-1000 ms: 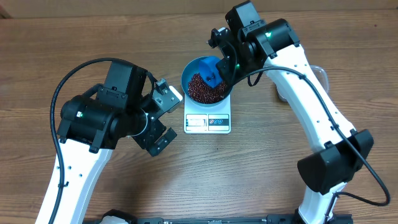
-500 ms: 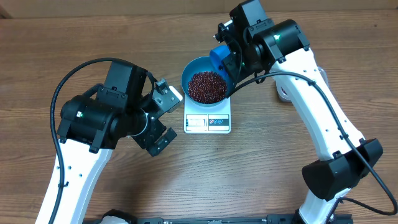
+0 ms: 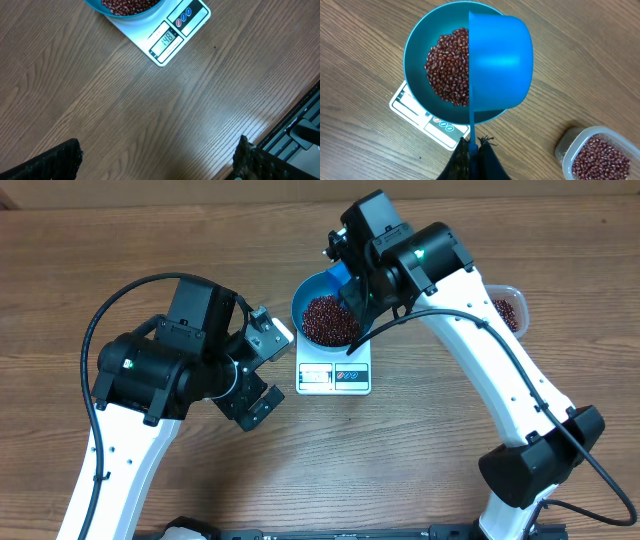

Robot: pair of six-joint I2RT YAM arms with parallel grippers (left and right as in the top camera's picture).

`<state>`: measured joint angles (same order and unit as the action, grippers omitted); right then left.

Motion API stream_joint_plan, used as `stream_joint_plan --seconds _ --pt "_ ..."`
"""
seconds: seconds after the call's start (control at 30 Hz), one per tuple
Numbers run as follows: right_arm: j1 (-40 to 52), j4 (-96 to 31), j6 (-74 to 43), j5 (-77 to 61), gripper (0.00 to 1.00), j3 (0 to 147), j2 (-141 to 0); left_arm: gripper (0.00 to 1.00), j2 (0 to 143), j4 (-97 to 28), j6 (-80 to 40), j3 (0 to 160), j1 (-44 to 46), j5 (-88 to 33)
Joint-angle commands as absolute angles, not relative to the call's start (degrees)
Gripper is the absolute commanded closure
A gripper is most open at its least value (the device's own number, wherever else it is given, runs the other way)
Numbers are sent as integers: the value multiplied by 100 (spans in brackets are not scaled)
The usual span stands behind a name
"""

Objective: Scoop item into bowl and weigh 150g on scale
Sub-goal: 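Tilt the scoop over the teal bowl to tap out remaining beans, then raise the scoop and move it right past the bean tub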

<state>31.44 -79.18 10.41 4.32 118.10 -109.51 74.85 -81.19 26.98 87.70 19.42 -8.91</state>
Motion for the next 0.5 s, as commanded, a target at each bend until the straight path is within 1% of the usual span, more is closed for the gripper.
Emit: stream_joint_plan --seconds 0.0,0.17,0.27,0.37,0.47 --pt "3229 -7870 934 701 96 11957 -10628 1 7424 -8114 2700 8890 1953 -878" --pt "3203 -7929 825 714 96 11893 -10595 0 7424 -8114 2700 8890 1953 -878" --pt "3166 -7929 834 405 96 11893 -10578 1 7424 -8114 2700 8890 1953 -878" --pt "2991 -7926 836 -202 96 11893 -10578 0 7424 -8114 2698 8890 1953 -878" --pt "2646 -7920 836 -1100 96 11893 -10589 0 7424 -8114 2700 8890 1953 -878"
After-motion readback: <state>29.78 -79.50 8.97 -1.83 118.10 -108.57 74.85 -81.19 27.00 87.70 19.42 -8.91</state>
